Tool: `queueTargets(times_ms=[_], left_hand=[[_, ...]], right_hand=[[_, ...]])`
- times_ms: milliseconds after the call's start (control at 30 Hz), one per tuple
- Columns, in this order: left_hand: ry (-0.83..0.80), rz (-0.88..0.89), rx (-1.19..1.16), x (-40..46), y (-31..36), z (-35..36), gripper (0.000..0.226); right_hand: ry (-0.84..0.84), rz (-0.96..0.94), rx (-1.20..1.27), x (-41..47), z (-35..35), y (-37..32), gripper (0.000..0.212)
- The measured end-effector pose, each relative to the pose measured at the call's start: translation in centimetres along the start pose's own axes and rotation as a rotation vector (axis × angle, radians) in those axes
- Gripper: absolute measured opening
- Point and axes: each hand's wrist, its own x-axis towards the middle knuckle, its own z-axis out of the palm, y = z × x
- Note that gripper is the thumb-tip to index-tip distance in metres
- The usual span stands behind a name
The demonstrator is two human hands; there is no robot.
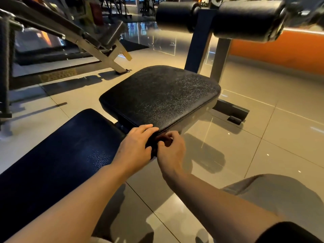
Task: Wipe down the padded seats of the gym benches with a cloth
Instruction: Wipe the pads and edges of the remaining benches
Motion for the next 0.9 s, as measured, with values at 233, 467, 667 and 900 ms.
queueTargets(times_ms=[233, 467, 667, 900], left_hand=[[-0.055, -0.006, 0.049, -0.7, 0.2, 0.0, 0.065], [-0.063, -0.007, 0.065, -0.7, 0.5, 0.0, 0.068], [-0.097, -0.007, 0.067, -1.0, 0.6, 0.0, 0.068], [-0.071, -0.018, 0.071, -0.6, 0.8, 0.2, 0.068]], right_hand=[[0.075, 0.092, 0.031, 2.7, -1.5, -0.2, 0.023], [0.036, -0.108, 0.008, 0.0, -1.7, 0.5, 0.040], [0.023, -0.138, -0.038, 1.3, -2.0, 0.6, 0.031], [0.004, -0.161, -0.070, 1.2, -1.5, 1.2, 0.023]])
